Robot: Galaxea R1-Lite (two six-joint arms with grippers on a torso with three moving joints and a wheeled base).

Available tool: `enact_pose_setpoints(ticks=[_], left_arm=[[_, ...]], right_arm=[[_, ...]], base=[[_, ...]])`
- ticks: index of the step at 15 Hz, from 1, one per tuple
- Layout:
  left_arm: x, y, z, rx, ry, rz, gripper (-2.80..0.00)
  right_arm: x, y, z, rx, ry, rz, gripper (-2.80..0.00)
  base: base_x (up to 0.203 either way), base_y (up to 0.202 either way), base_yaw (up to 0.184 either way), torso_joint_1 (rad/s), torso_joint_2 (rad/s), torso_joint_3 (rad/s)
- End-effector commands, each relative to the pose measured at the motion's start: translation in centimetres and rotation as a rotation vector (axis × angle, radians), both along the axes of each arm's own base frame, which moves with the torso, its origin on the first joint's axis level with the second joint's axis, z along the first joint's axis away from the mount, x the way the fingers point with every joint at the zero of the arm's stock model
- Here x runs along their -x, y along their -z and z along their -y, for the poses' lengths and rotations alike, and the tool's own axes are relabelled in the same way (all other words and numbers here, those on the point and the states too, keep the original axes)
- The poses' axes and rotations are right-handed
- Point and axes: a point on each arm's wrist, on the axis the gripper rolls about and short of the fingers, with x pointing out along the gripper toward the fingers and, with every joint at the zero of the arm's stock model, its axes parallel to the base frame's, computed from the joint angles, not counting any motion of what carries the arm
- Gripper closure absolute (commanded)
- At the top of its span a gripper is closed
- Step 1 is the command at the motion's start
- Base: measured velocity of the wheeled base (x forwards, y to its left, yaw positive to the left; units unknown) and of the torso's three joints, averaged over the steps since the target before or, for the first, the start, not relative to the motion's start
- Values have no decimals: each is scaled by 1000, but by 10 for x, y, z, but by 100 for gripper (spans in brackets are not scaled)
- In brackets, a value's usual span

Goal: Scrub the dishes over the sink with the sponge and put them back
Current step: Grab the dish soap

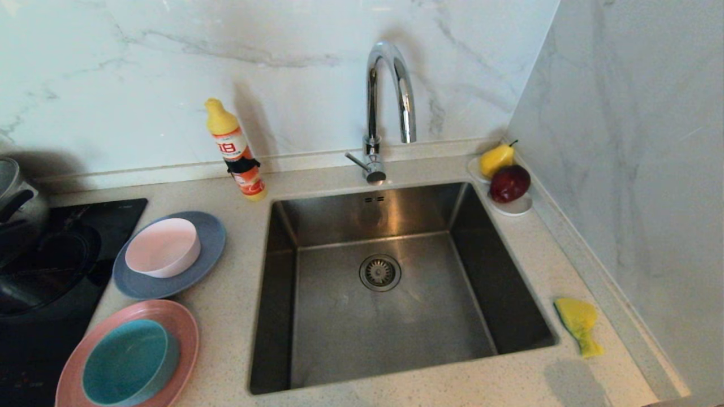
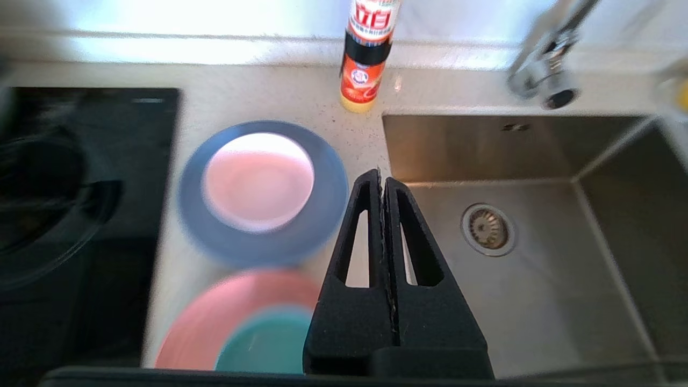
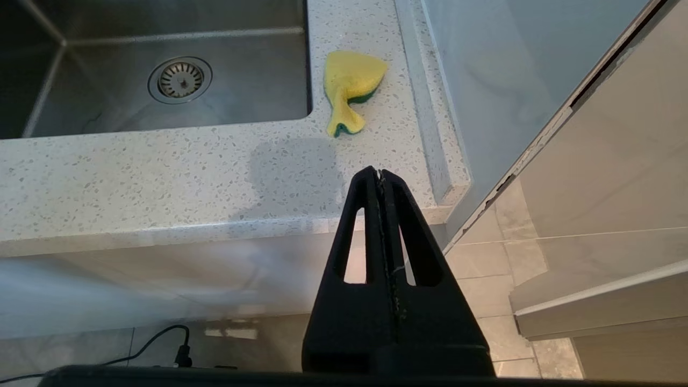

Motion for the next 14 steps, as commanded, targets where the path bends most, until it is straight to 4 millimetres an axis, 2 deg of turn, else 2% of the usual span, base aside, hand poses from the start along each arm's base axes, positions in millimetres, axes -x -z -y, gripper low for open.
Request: enact_pose_setpoints(ticks=[1, 3, 4, 6, 7, 9, 14], left_arm=[[-97, 26, 2, -8, 17, -214, 0], [-142, 41, 8, -20, 41, -240, 0], [-158, 47, 13, -25, 50, -237, 0], [-175, 54, 24, -44, 48, -211, 0], [-177, 59, 26, -51, 46, -225, -280], [-189, 73, 27, -53, 42, -233, -280], [-225, 96, 28, -48, -60, -103, -280]], right_arm=[[0, 0, 0, 0, 0, 0, 0], [0, 0, 0, 0, 0, 0, 0], [0, 0, 0, 0, 0, 0, 0], [0, 0, 0, 0, 0, 0, 0], [0, 0, 0, 0, 0, 0, 0], [0, 0, 0, 0, 0, 0, 0], [0, 0, 0, 0, 0, 0, 0]], base=[[0, 0, 0, 0, 0, 0], [0, 0, 0, 0, 0, 0], [0, 0, 0, 0, 0, 0], [0, 0, 0, 0, 0, 0], [0, 0, 0, 0, 0, 0], [0, 0, 0, 0, 0, 0], [0, 0, 0, 0, 0, 0]])
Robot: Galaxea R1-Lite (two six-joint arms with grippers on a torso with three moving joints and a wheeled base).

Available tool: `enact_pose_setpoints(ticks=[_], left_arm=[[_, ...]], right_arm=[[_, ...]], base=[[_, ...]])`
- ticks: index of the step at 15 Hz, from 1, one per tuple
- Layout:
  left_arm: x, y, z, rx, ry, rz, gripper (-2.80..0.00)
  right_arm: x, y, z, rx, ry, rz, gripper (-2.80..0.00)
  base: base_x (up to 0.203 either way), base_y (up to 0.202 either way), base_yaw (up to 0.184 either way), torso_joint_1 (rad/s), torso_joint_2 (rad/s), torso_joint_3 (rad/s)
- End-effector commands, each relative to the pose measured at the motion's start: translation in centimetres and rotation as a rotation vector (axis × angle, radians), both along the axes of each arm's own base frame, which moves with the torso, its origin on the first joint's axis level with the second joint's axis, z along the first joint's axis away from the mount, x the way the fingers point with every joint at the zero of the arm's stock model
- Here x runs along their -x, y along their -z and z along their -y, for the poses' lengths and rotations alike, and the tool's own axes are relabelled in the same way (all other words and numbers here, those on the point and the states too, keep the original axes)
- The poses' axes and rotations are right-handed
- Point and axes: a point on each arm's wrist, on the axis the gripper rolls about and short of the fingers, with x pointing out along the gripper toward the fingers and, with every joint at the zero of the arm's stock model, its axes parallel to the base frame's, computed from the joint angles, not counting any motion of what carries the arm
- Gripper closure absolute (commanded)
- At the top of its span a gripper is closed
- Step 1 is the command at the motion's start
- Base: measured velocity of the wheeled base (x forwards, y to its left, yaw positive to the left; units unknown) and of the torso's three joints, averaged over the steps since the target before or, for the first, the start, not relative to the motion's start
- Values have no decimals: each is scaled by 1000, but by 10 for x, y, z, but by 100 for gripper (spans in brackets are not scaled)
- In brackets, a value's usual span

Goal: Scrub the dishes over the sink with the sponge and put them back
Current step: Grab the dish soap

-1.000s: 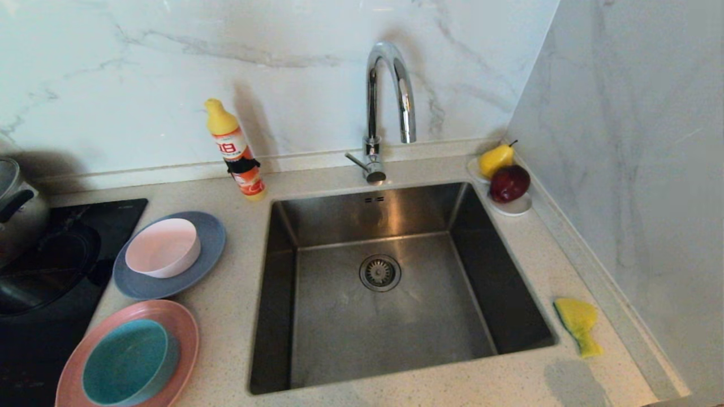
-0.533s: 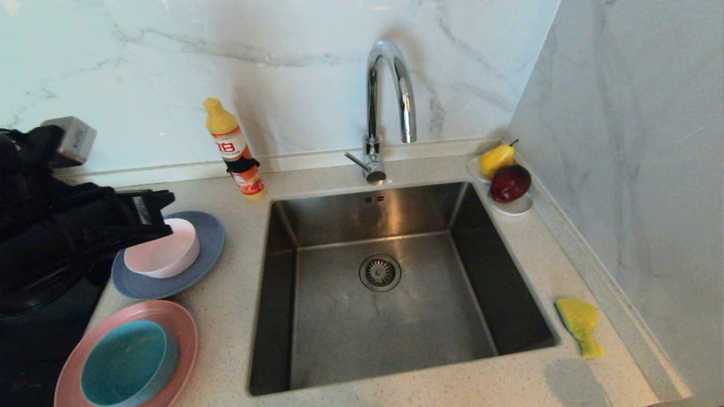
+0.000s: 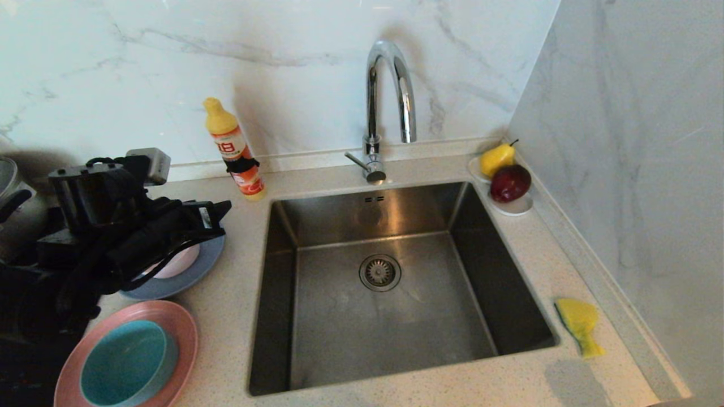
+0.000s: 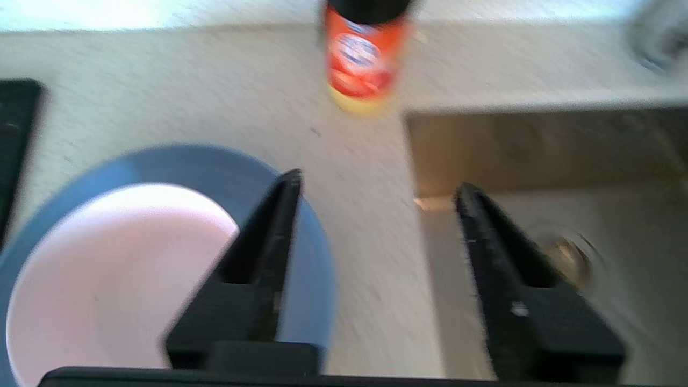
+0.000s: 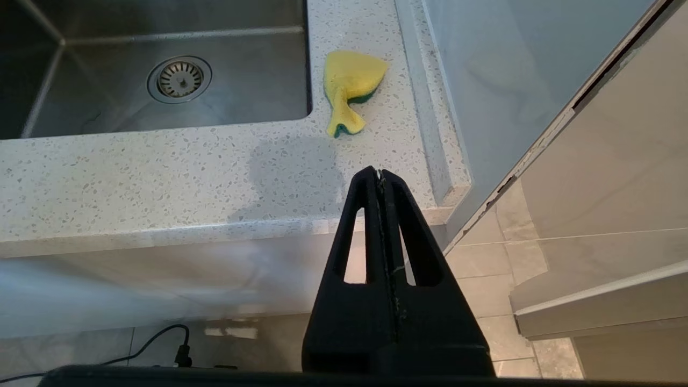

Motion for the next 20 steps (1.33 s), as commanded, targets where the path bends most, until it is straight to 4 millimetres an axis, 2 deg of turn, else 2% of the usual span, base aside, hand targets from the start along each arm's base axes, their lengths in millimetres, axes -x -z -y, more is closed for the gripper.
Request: enact_pose_setpoints(ticks=[1, 9, 12, 15, 20], left_arm=[[-19, 21, 0, -5, -36, 9, -280], [-55, 44, 1, -34, -76, 96, -280], [-81, 42, 3, -54, -99, 170, -280], [-98, 38, 5, -50, -102, 212, -280], [-134, 45, 7, -40, -159, 260, -280]], right_arm=[[0, 0, 0, 0, 0, 0, 0], [0, 0, 0, 0, -1, 0, 0], [0, 0, 0, 0, 0, 0, 0], [0, 0, 0, 0, 0, 0, 0], [0, 0, 0, 0, 0, 0, 0]], base=[[0, 0, 0, 0, 0, 0], [0, 0, 0, 0, 0, 0], [0, 0, 0, 0, 0, 0], [0, 0, 0, 0, 0, 0], [0, 0, 0, 0, 0, 0]])
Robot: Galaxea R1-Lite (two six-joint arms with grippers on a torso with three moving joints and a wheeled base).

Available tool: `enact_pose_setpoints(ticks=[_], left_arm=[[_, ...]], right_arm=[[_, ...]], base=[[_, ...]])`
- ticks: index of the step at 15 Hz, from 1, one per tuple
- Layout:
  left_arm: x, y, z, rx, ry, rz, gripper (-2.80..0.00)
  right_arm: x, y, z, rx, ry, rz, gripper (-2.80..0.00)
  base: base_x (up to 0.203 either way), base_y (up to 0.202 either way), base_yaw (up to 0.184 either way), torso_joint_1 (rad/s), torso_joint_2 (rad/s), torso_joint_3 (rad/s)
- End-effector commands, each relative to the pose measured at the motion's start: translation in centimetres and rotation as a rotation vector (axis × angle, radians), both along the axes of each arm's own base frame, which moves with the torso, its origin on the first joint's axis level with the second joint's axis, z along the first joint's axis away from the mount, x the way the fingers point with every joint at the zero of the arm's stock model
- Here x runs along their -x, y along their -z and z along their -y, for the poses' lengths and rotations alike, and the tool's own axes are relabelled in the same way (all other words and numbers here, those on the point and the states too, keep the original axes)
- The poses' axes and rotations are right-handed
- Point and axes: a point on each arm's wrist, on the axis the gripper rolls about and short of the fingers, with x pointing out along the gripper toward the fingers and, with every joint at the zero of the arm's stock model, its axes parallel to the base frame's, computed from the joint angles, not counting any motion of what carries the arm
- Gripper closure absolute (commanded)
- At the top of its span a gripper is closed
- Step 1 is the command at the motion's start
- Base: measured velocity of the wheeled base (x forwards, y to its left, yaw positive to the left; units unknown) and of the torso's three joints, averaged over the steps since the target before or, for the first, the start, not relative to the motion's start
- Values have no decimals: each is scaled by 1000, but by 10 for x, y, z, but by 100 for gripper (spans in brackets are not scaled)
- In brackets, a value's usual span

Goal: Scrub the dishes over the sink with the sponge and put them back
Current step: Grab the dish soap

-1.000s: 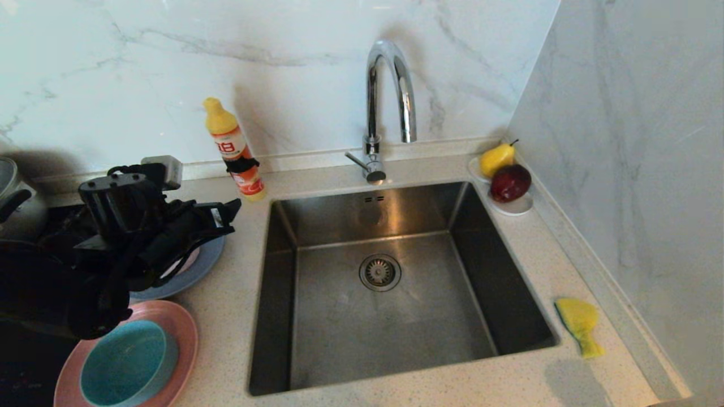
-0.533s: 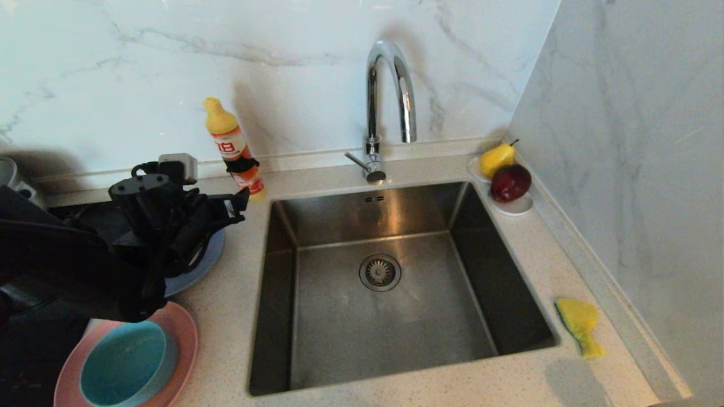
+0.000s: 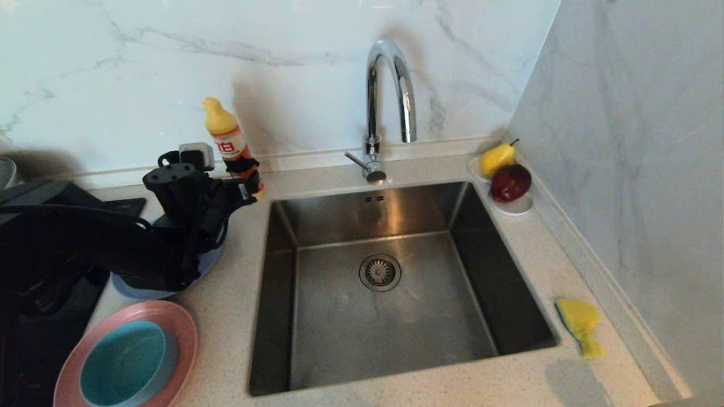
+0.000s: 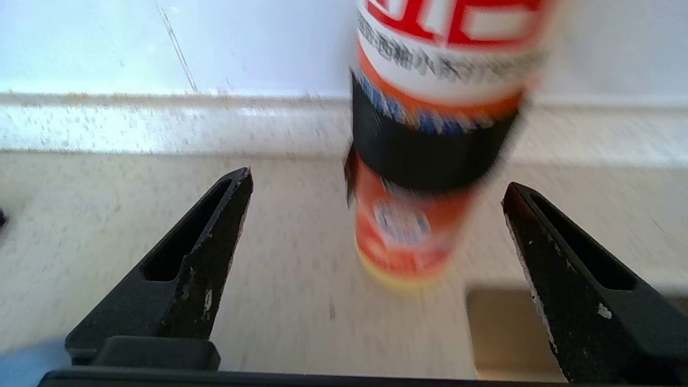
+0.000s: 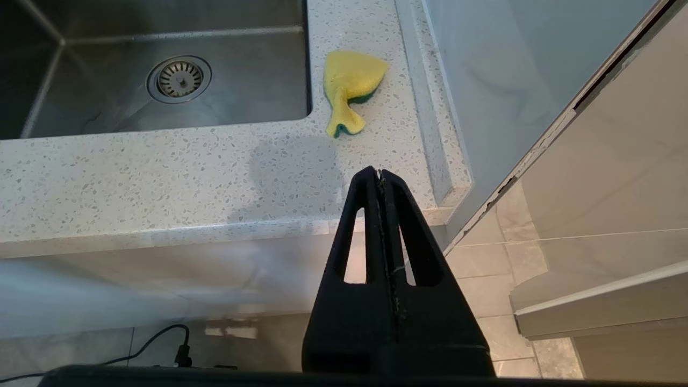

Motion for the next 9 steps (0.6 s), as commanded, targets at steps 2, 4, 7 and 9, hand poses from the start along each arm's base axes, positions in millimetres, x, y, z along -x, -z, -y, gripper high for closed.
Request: enact_pose_setpoints(ticks=[2, 4, 7, 9], left_arm=[[-23, 8, 2, 6, -17, 25, -280], [-28, 0, 5, 7, -11, 43, -280], [-40, 3, 12, 9, 0, 49, -280], [-47, 2, 17, 10, 10, 58, -280]], right_arm=[[0, 0, 0, 0, 0, 0, 0], [0, 0, 0, 0, 0, 0, 0], [0, 0, 0, 0, 0, 0, 0], [0, 0, 0, 0, 0, 0, 0]], base=[[0, 0, 0, 0, 0, 0], [0, 0, 0, 0, 0, 0], [0, 0, 0, 0, 0, 0], [0, 0, 0, 0, 0, 0]])
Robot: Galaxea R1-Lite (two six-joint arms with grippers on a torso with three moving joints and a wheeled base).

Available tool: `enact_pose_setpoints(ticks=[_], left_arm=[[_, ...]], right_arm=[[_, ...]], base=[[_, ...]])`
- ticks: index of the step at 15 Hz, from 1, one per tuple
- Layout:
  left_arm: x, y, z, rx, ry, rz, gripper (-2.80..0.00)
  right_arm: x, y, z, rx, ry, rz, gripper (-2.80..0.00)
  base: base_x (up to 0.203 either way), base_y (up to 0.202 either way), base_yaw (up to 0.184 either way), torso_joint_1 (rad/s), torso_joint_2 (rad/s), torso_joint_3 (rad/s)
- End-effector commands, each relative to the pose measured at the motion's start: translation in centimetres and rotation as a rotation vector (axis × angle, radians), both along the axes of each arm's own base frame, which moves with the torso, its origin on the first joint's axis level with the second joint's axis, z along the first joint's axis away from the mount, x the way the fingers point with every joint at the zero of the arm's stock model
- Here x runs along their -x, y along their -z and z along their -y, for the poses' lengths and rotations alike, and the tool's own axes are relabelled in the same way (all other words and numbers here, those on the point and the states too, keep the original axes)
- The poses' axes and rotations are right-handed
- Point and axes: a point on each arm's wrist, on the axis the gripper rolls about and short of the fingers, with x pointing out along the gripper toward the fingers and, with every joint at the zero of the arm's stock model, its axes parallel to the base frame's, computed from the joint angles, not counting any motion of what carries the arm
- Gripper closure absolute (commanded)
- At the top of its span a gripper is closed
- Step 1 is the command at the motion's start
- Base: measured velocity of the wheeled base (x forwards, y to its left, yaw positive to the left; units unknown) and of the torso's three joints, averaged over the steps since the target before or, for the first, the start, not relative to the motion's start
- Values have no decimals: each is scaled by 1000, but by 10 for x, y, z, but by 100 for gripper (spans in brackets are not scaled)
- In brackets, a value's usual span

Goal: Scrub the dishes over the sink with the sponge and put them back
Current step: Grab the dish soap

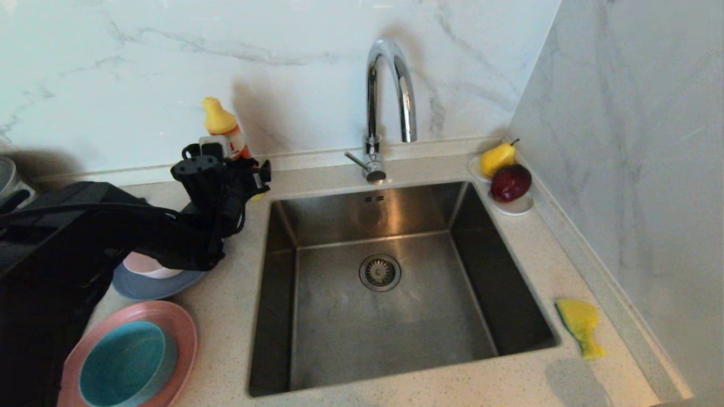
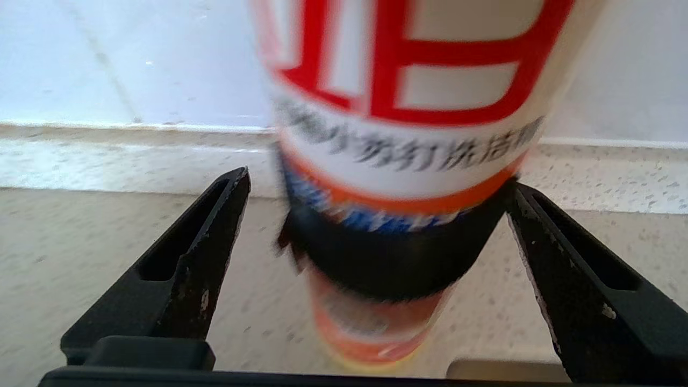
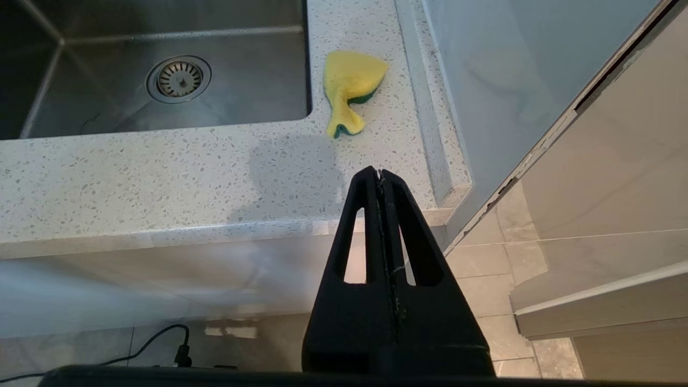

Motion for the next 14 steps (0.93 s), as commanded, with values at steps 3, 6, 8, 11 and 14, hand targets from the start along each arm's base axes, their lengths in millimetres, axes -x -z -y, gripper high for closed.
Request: enact_pose_setpoints(ticks=[3, 6, 8, 11, 14], left_arm=[[-10, 3, 5, 3, 4, 16, -280], [-19, 4, 6, 6, 1, 38, -280], [-21, 2, 7, 6, 0, 46, -280], [-24, -1, 7, 6, 0, 51, -280], [-27, -1, 7, 9, -14, 61, -280]], right_arm=[[0, 0, 0, 0, 0, 0, 0], [0, 0, 0, 0, 0, 0, 0], [0, 0, 0, 0, 0, 0, 0], [0, 0, 0, 0, 0, 0, 0], [0, 0, 0, 0, 0, 0, 0]], base=[[0, 0, 0, 0, 0, 0], [0, 0, 0, 0, 0, 0], [0, 0, 0, 0, 0, 0], [0, 0, 0, 0, 0, 0], [0, 0, 0, 0, 0, 0]])
